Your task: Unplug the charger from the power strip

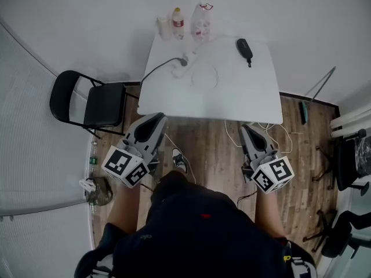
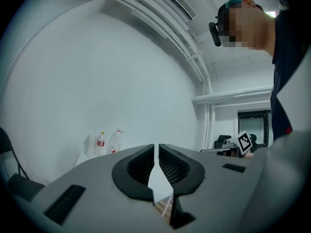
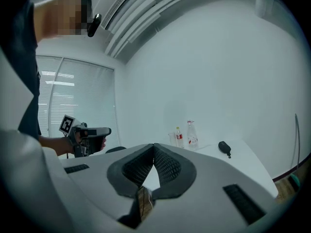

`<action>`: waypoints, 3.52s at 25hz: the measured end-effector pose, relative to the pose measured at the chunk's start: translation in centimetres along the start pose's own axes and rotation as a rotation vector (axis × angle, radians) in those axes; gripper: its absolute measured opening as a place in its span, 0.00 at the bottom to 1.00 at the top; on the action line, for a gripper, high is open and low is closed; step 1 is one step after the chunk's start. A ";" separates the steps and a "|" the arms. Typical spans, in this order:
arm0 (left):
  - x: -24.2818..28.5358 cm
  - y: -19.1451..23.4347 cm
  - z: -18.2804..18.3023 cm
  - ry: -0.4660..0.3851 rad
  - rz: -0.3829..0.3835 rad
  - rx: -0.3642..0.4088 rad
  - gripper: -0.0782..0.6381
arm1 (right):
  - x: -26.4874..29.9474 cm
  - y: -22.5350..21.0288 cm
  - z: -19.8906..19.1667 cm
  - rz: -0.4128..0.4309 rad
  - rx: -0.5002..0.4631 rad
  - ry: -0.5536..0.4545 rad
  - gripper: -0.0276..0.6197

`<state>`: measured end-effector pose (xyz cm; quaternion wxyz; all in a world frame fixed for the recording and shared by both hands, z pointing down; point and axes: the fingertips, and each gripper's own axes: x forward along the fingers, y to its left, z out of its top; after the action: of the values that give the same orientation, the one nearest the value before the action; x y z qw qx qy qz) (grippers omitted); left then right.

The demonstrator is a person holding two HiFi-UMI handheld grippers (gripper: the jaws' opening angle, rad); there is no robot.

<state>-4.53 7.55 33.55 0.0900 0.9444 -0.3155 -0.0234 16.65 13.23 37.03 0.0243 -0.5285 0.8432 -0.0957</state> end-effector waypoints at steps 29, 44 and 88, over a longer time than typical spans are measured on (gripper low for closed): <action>17.1 24.8 0.4 0.081 0.060 -0.033 0.17 | 31.8 -11.9 2.3 0.060 -0.056 0.122 0.08; 26.9 29.1 -10.5 0.210 0.129 -0.088 0.15 | 44.9 -17.5 -6.8 0.244 -0.153 0.355 0.30; 30.8 32.9 -20.6 0.376 0.115 -0.185 0.14 | 50.8 -19.2 -14.2 0.244 -0.232 0.505 0.29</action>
<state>2.70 -33.58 60.28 0.2350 0.9003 -0.3428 0.1296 9.26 -38.51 57.59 -0.2352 -0.3821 0.8851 -0.1235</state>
